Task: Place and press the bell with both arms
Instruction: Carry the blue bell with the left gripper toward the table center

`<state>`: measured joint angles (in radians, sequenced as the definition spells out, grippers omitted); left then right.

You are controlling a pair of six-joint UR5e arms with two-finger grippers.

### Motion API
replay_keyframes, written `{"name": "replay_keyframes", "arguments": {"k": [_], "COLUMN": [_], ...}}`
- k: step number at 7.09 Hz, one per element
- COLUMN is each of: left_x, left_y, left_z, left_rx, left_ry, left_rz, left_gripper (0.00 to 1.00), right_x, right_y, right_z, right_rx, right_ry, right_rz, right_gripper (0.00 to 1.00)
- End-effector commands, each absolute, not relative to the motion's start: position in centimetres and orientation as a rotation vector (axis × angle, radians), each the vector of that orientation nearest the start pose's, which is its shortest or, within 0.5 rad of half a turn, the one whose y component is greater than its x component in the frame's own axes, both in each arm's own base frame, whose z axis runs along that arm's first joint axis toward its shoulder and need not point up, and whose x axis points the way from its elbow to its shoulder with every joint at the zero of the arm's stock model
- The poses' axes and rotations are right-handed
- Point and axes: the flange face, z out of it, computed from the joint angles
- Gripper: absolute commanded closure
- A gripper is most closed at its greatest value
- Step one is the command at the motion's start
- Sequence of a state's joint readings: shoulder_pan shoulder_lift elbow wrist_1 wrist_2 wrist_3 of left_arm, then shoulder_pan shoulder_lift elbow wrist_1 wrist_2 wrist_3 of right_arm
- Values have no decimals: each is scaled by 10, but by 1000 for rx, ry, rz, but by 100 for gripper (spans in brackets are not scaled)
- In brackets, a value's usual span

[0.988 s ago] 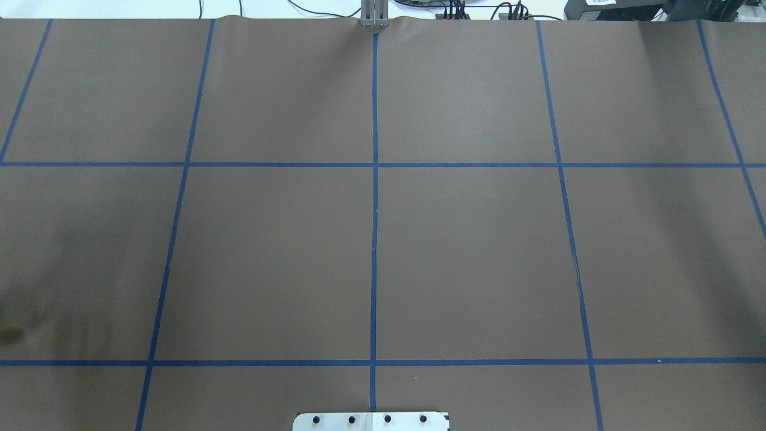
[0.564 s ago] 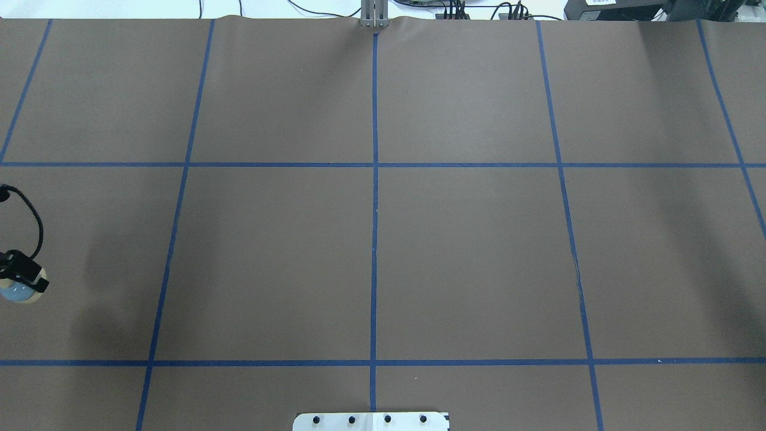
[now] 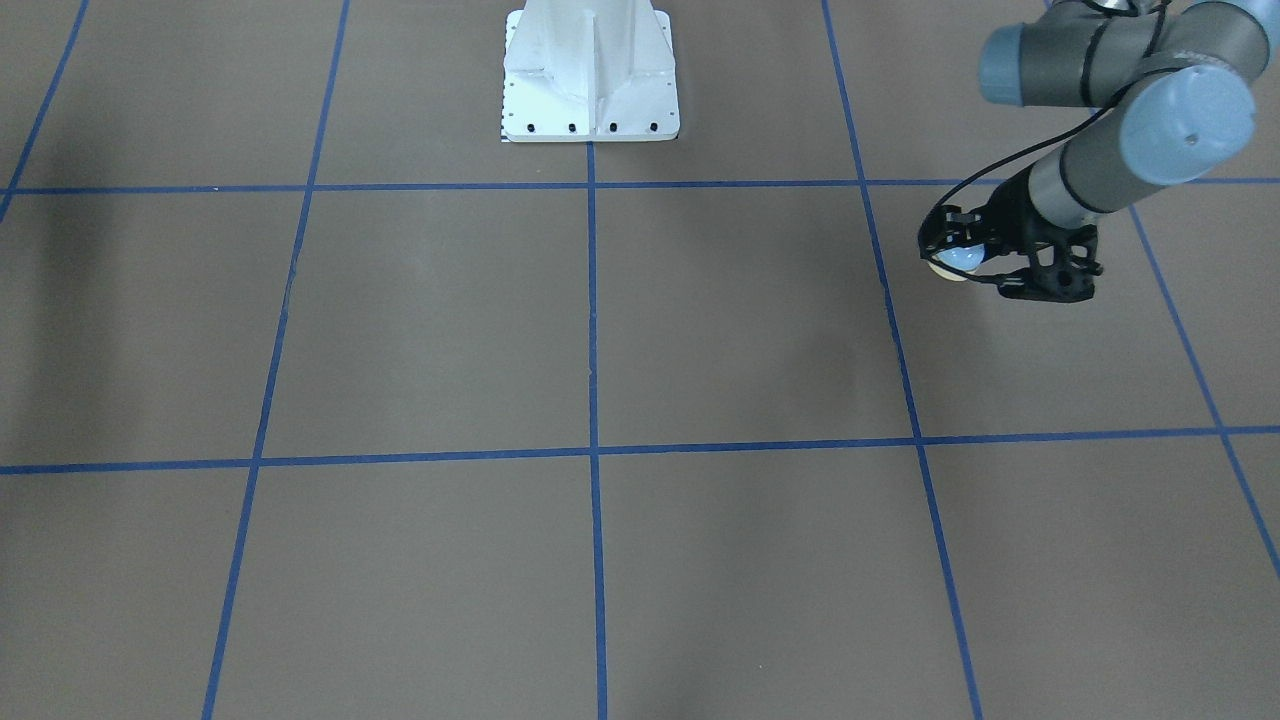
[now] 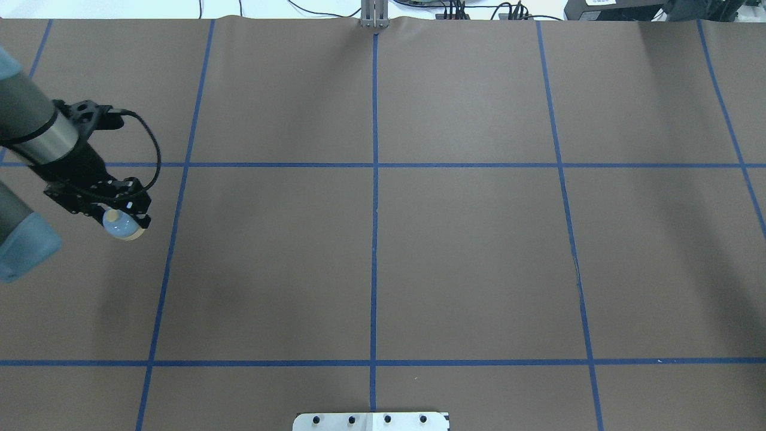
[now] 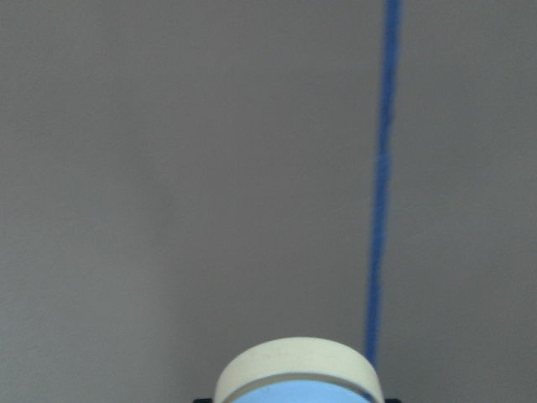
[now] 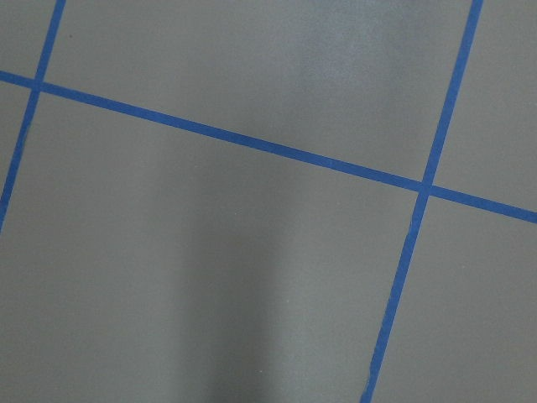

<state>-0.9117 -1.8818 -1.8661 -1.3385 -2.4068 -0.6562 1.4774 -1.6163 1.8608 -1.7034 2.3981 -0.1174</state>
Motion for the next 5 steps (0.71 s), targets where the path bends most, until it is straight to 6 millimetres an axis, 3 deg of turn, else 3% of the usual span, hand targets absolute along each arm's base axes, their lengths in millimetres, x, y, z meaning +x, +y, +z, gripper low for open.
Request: {"name": "replay_keyframes", "arguments": {"k": [1,2,3,5], "left_x": [360,378,405,485], "left_y": [-506,-507,-530,-571], "left_z": [286,271,248,187], "left_rx": [-259,-279,-327,-346], "left_ry": [830,826,806,798], "left_rz": [190,183,105,143], "left_gripper": [100,100,100,100], "right_x": [10,10,10,10], "right_y": [-474,-474,-474,-474], "right_z": [551,551,552,554], "right_rx": [105,105,103,100], "right_ry": [-828,-828,-828,-828], "right_rz": [-255,-255,-253,-251], "right_gripper": [0,0,0,0]}}
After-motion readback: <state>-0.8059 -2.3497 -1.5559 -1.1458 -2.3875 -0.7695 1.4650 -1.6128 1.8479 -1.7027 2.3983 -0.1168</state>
